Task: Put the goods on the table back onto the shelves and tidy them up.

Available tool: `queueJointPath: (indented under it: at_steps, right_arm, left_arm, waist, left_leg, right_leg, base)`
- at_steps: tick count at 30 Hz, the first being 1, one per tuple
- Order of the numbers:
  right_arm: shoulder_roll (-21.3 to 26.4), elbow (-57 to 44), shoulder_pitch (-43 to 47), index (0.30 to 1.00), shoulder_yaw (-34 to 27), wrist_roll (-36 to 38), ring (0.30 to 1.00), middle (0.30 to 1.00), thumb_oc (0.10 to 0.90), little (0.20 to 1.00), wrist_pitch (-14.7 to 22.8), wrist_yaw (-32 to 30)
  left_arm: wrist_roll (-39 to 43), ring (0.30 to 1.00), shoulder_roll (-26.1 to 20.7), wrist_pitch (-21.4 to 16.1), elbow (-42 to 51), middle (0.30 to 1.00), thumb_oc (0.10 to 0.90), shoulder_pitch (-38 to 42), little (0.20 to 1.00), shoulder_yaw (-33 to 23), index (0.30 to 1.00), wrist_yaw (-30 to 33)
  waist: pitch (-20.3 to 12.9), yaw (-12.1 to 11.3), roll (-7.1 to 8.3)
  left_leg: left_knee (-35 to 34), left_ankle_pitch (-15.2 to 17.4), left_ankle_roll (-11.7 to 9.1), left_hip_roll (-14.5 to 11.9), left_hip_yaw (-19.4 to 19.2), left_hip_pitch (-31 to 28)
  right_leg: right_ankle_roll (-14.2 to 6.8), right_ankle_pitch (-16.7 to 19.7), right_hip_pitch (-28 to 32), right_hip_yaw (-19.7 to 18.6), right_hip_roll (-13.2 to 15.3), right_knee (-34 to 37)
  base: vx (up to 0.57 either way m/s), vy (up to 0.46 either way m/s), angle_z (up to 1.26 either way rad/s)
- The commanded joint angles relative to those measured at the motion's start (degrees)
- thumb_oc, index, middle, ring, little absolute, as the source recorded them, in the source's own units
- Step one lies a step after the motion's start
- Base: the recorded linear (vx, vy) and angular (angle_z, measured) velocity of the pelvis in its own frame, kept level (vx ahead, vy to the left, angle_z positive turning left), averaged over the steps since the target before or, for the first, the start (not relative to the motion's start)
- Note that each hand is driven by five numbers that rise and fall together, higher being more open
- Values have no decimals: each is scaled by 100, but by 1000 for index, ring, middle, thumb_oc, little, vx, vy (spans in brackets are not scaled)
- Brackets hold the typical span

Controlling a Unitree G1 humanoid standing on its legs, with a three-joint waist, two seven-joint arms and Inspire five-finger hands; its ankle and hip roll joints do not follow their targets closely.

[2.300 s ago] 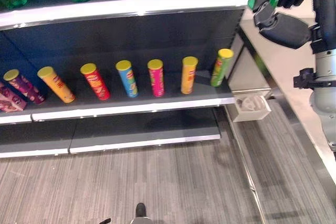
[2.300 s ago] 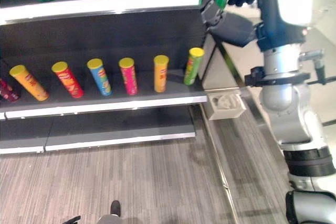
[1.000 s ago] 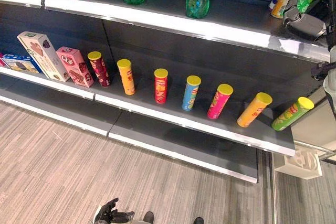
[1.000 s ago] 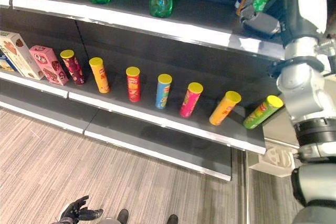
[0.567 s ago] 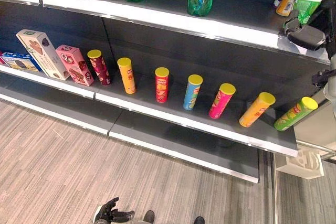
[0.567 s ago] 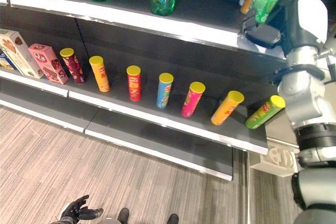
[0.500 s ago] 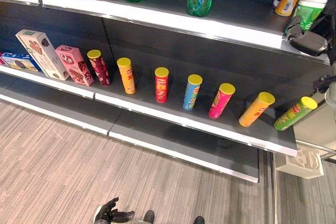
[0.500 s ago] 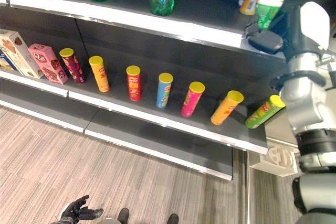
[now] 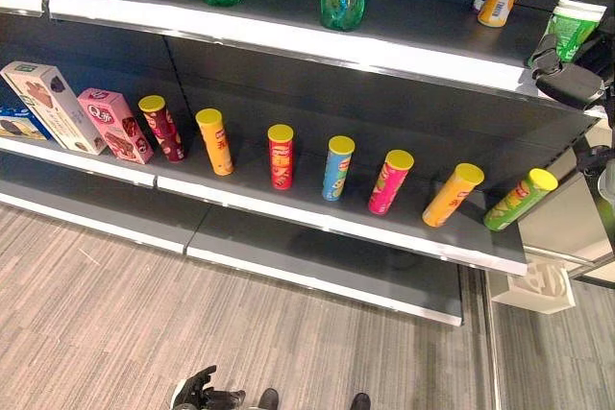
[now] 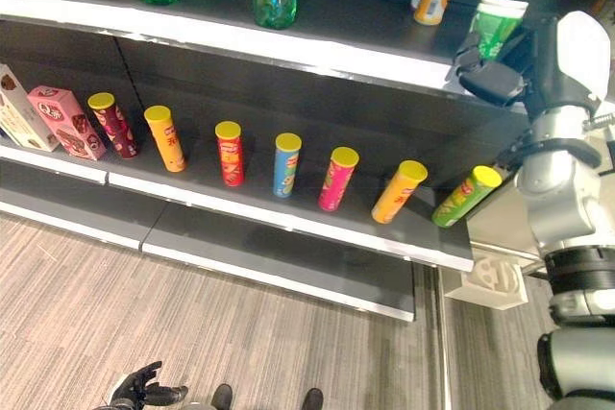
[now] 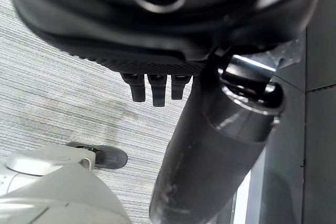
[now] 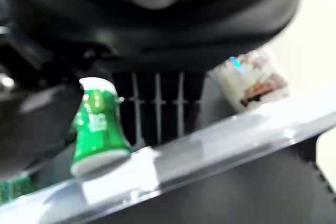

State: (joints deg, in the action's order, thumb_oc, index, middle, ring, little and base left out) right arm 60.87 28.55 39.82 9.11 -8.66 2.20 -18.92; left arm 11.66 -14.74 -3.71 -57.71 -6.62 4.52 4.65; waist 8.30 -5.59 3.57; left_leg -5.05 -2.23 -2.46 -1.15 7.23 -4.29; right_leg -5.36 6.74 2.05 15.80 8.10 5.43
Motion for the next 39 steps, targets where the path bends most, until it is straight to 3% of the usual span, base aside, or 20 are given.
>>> queueJointPath:
  at_steps: [1,19,20,21,22,23,24,39]
  right_arm:
    - [331,128,751,300,135,15,300,300,400,300,106,-253]
    - [214,900,1644,300,818,-41,300,300,400,300,7,-278]
    - [195,911,1627,526,820,-52,526,526,551,526,9,-272]
    - [194,911,1625,559,820,-52,559,559,573,559,9,-272]
    - [179,924,1646,766,838,-60,766,766,711,766,1,-279]
    - [171,917,1648,855,837,-54,855,855,770,855,3,-280]
    - [171,916,1647,900,836,-55,900,900,800,900,3,-280]
    - [187,582,1404,900,577,-49,900,900,800,900,-23,-354]
  left_arm:
    - [-37,900,-299,-249,-120,900,800,156,900,343,900,107]
    - [79,900,-340,-290,-138,900,800,185,900,363,900,158]
    - [81,900,-335,-289,-136,900,800,171,900,366,900,157]
    - [81,900,-335,-290,-136,900,800,170,900,366,900,157]
    - [81,900,-345,-290,-126,900,800,165,900,363,900,162]
    - [78,900,-347,-292,-125,900,800,165,900,360,900,164]
    - [78,900,-347,-292,-125,900,800,165,900,360,900,164]
    - [62,900,-349,-262,-2,900,800,147,900,345,900,162]
  waist:
    - [-321,-72,286]
    - [-282,-211,368]
    - [-280,-210,360]
    - [-280,-211,360]
    - [-277,-213,355]
    - [-275,-211,352]
    - [-275,-212,352]
    - [-268,-121,334]
  left_leg:
    - [5,459,-234,-91,-207,160]
    - [5,433,-239,-76,-103,239]
    - [5,436,-235,-77,-105,232]
    - [5,436,-234,-77,-106,232]
    - [5,440,-231,-71,-109,229]
    - [5,443,-227,-67,-109,226]
    - [5,443,-227,-67,-110,226]
    - [5,471,-212,-77,-187,193]
  right_leg:
    - [-368,-790,447,155,249,-242]
    - [-372,-770,434,239,260,-233]
    - [-375,-767,432,244,267,-238]
    - [-375,-768,432,243,267,-238]
    - [-377,-766,434,234,269,-238]
    - [-378,-764,433,226,269,-239]
    - [-378,-764,433,226,269,-239]
    - [-388,-748,422,162,270,-228]
  base:
    - [0,0,0]
    - [1,0,1]
    - [0,0,0]
    - [0,0,0]
    - [0,0,0]
    - [0,0,0]
    - [0,0,0]
    - [-1,0,0]
